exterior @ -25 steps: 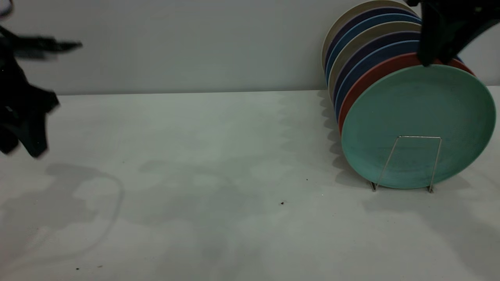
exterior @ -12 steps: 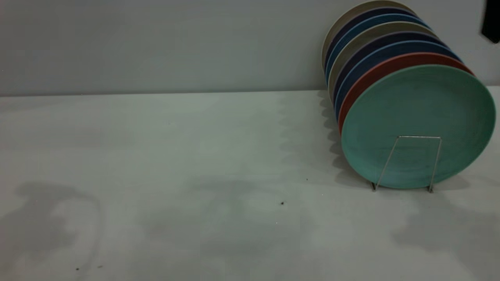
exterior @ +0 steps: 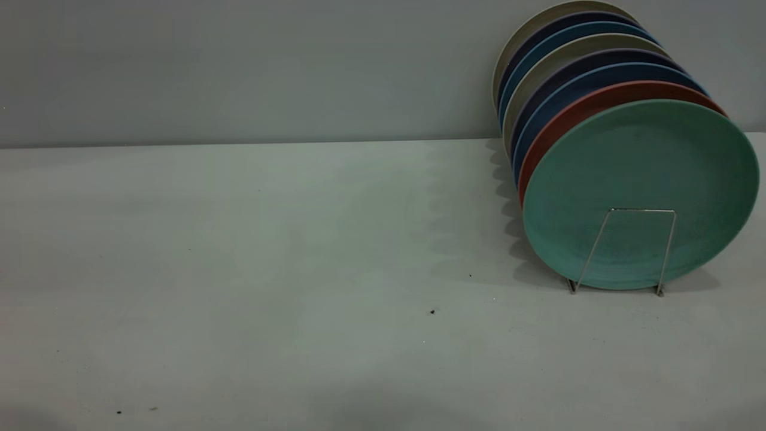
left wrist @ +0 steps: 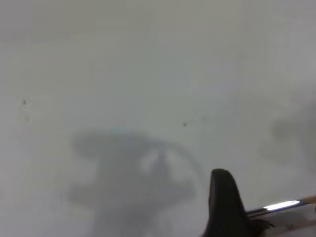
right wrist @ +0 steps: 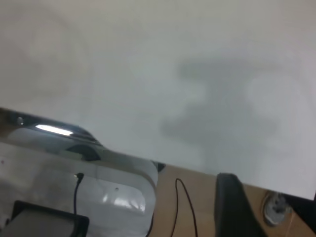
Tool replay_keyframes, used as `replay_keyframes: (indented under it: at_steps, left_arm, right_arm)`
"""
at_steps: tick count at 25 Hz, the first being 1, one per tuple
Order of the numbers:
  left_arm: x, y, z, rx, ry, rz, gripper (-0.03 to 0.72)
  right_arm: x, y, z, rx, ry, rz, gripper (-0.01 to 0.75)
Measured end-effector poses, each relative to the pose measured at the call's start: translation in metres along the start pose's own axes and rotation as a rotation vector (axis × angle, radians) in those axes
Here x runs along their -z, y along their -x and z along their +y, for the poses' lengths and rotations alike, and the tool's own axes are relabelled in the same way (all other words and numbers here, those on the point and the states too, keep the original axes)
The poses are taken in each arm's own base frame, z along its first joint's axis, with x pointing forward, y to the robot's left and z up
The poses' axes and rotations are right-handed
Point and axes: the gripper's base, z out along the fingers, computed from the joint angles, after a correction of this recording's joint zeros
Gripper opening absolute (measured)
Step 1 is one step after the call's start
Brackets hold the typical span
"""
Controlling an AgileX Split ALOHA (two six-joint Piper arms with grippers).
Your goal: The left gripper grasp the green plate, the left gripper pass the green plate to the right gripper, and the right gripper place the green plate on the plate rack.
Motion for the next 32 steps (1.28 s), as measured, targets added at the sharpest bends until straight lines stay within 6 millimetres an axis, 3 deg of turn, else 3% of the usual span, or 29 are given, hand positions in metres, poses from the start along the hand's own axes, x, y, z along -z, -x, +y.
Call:
replay_keyframes:
  at_steps: [5, 8, 17, 24, 32]
  left_arm:
    - [0.028, -0.046, -0.008, -0.012, 0.005, -0.104, 0.464]
    - [0.038, -0.07, -0.012, -0.018, 0.007, -0.16, 0.464]
    - [0.047, -0.13, -0.019, -0.048, 0.004, -0.216, 0.464]
    - [0.044, -0.155, -0.019, -0.054, 0.029, -0.274, 0.464]
    - [0.045, -0.157, -0.015, -0.036, 0.073, -0.278, 0.464]
  right_arm:
    - [0.013, -0.051, 0.002, 0.047, -0.01, -0.165, 0.406]
    - [0.011, -0.076, 0.003, 0.078, -0.017, -0.236, 0.406]
    - [-0.014, -0.134, 0.003, 0.096, -0.025, -0.314, 0.406]
    - [-0.002, -0.159, 0.005, 0.105, -0.037, -0.482, 0.377]
    - [0.001, -0.165, 0.005, 0.107, -0.039, -0.524, 0.375]
